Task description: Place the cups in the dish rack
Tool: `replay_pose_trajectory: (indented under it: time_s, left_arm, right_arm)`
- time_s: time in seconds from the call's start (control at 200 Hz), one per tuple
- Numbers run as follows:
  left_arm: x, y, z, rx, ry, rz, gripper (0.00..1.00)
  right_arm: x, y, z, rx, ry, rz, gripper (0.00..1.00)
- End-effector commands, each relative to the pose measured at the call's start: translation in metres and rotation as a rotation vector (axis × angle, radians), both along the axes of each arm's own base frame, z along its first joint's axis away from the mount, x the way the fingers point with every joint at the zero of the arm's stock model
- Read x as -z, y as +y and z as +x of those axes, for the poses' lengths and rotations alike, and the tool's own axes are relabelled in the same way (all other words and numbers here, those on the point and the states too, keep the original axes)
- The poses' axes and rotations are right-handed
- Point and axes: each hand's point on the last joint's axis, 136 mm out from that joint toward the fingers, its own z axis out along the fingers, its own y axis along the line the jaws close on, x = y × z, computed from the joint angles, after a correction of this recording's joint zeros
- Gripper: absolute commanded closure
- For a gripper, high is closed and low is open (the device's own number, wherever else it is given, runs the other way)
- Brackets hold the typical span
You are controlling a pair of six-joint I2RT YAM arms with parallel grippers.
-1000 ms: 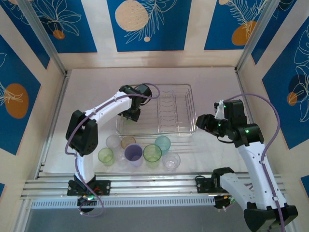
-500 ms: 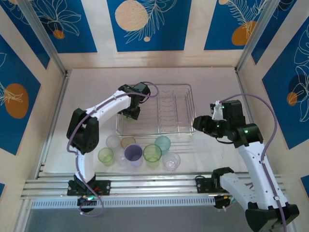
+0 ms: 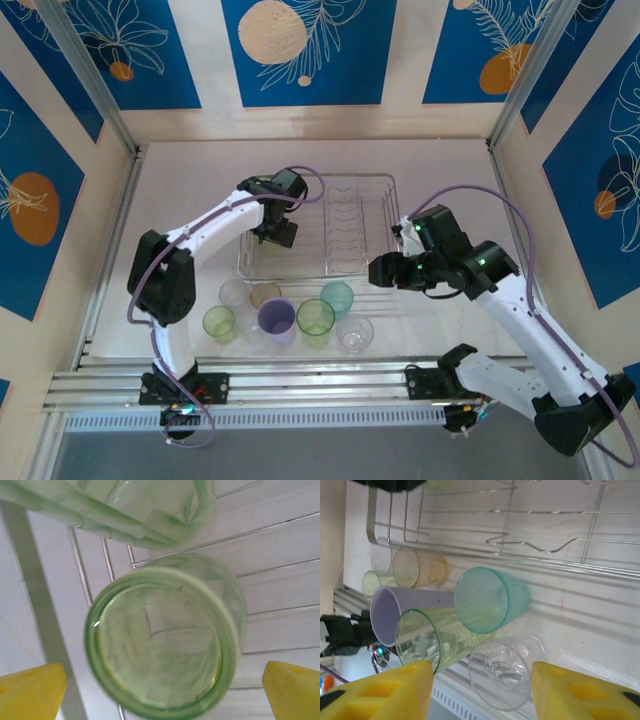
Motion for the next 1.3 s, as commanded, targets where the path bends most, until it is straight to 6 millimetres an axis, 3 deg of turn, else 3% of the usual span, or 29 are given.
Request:
replay_pose_trajectory:
  time_s: [0.0, 0.235, 0.425, 0.715, 0.9, 1.296]
  left_arm:
    - [-0.033, 0.009, -0.004, -0.011, -0.083, -0.05, 0.0]
    - [-0.073, 0.024, -0.028, -0.018, -0.26, -0.187, 0.0]
    - [-0.079, 0.055, -0.057, -0.088, -0.422, -0.267, 0.0]
    - [-0.08, 0.093, -0.088, -0.202, -0.591, -0.352, 0.0]
    - [-0.082, 0.096, -0.09, -0.224, -0.658, -0.432, 0.0]
    - [-0.07, 0.094, -0.091, -0.209, -0.626, -0.445, 0.0]
  right_arm:
    - [-0.005, 0.013, -0.002, -0.022, 0.002, -0.019, 0.5]
    - [0.015, 0.054, -0.014, -0.147, 0.06, -0.16, 0.5]
    - [0.028, 0.087, -0.023, -0.256, 0.082, -0.269, 0.48]
    - [0.044, 0.098, -0.035, -0.344, 0.099, -0.484, 0.46]
    - [0.055, 0.098, -0.038, -0.36, 0.127, -0.557, 0.48]
    - [0.075, 0.099, -0.039, -0.379, 0.159, -0.628, 0.6]
